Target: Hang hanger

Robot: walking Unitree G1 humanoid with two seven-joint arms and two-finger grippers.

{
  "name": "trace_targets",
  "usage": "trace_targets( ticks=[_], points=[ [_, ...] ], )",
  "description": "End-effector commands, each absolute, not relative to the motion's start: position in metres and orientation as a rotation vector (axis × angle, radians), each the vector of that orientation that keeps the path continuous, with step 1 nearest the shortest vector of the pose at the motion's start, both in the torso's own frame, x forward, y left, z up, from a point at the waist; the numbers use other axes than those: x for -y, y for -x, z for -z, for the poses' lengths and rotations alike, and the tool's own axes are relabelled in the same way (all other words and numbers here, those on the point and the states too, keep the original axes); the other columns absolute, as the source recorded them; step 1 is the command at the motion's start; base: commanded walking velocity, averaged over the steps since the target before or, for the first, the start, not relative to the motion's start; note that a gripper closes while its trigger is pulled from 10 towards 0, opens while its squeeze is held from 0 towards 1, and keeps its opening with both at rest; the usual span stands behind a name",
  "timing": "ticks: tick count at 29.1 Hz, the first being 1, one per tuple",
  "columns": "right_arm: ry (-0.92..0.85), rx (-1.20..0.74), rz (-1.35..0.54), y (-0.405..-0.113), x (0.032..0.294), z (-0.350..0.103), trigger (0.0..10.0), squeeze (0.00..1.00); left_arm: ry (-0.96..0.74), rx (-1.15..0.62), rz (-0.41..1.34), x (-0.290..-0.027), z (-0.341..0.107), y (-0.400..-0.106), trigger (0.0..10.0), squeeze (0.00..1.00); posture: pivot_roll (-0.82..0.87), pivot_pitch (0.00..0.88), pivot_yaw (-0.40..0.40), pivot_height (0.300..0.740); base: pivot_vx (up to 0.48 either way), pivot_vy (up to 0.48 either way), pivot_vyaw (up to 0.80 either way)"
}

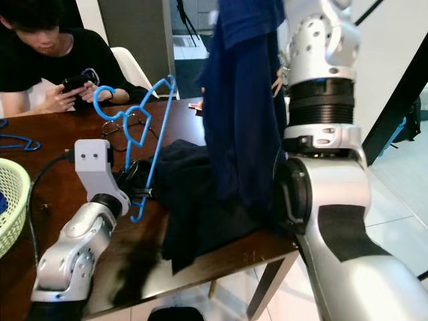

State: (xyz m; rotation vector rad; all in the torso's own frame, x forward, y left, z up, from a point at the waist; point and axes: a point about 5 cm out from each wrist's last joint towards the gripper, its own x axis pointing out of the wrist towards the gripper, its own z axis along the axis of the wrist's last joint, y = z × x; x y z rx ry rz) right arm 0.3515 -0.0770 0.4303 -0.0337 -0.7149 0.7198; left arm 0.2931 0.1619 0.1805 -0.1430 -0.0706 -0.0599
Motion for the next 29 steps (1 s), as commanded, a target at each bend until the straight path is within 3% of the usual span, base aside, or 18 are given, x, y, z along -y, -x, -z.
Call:
trace_targets(
  ticks=[1, 2, 4, 5, 6, 7, 9, 10, 17, 18, 26, 28, 29],
  points=[
    [0.189, 0.569, -0.788, -0.358, 0.061, -0.397, 10.0, 0.00, 0.140, 0.069, 0.068, -0.158, -0.181, -0.291, 10.0, 0.00, 0.07, 0.056, -0.061, 0.735, 0.000, 0.000, 0.00],
    [0.336, 0.428, -0.870, -0.358, 0.054, -0.357, 10.0, 0.00, 0.138, 0.069, 0.062, -0.159, -0.181, -0.290, 10.0, 0.00, 0.07, 0.061, -0.059, 0.735, 0.000, 0.000, 0.00],
    [0.336, 0.428, -0.870, -0.358, 0.054, -0.357, 10.0, 0.00, 0.138, 0.069, 0.062, -0.159, -0.181, -0.290, 10.0, 0.00, 0.07, 0.061, -0.059, 0.735, 0.000, 0.000, 0.00],
    [0.470, 0.297, -0.950, -0.354, 0.055, -0.319, 10.0, 0.00, 0.138, 0.067, 0.057, -0.160, -0.181, -0.289, 10.0, 0.00, 0.06, 0.069, -0.053, 0.735, 0.000, 0.000, 0.00],
    [0.470, 0.297, -0.950, -0.354, 0.055, -0.319, 10.0, 0.00, 0.138, 0.067, 0.057, -0.160, -0.181, -0.289, 10.0, 0.00, 0.06, 0.069, -0.053, 0.735, 0.000, 0.000, 0.00],
    [0.559, 0.176, -1.009, -0.349, 0.061, -0.288, 10.0, 0.00, 0.137, 0.067, 0.052, -0.162, -0.181, -0.289, 10.0, 0.00, 0.06, 0.072, -0.048, 0.735, 0.000, 0.000, 0.00],
    [0.559, 0.176, -1.009, -0.349, 0.061, -0.288, 10.0, 0.00, 0.137, 0.067, 0.052, -0.162, -0.181, -0.289, 10.0, 0.00, 0.06, 0.072, -0.048, 0.735, 0.000, 0.000, 0.00],
    [0.561, 0.027, -0.931, -0.352, 0.075, -0.261, 10.0, 0.00, 0.140, 0.068, 0.044, -0.162, -0.182, -0.290, 10.0, 0.00, 0.05, 0.073, -0.044, 0.735, 0.000, 0.000, 0.00],
    [0.560, 0.015, -0.798, -0.363, 0.087, -0.260, 10.0, 0.04, 0.140, 0.077, 0.034, -0.161, -0.183, -0.291, 10.0, 0.00, 0.04, 0.071, -0.041, 0.735, 0.000, 0.000, 0.00],
    [0.593, 0.012, -0.772, -0.363, 0.088, -0.255, 10.0, 1.00, 0.136, 0.082, 0.022, -0.162, -0.184, -0.291, 10.0, 0.00, 0.05, 0.069, -0.041, 0.735, 0.000, 0.000, 0.00],
    [0.648, -0.002, -0.766, -0.357, 0.091, -0.240, 10.0, 1.00, 0.092, 0.108, -0.045, -0.185, -0.193, -0.291, 10.0, 0.00, 0.06, 0.065, -0.044, 0.735, 0.000, 0.000, 0.00],
    [0.702, -0.023, -0.812, -0.348, 0.117, -0.239, 10.0, 1.00, -0.049, 0.153, -0.061, -0.220, -0.216, -0.293, 10.0, 0.00, 0.07, 0.055, -0.043, 0.735, 0.000, 0.000, 0.00],
    [0.702, -0.023, -0.812, -0.348, 0.117, -0.239, 10.0, 1.00, -0.049, 0.153, -0.061, -0.220, -0.216, -0.293, 10.0, 0.00, 0.07, 0.055, -0.043, 0.735, 0.000, 0.000, 0.00]
  ],
)
